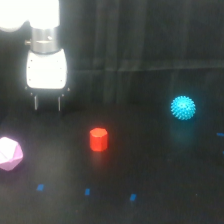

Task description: Pick up the red object from the table

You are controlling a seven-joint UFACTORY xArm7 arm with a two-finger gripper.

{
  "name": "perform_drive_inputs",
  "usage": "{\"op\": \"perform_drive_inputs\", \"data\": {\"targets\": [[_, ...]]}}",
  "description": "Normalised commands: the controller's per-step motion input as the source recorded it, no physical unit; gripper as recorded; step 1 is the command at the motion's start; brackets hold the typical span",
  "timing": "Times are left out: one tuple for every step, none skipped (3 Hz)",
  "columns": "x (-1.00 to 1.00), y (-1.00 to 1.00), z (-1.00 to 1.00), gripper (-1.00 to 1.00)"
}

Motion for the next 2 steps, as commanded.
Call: {"op": "perform_drive_inputs", "data": {"targets": [[1.00,-0.95,-0.41,0.49],[0.98,-0.50,-0.68,0.95]]}}
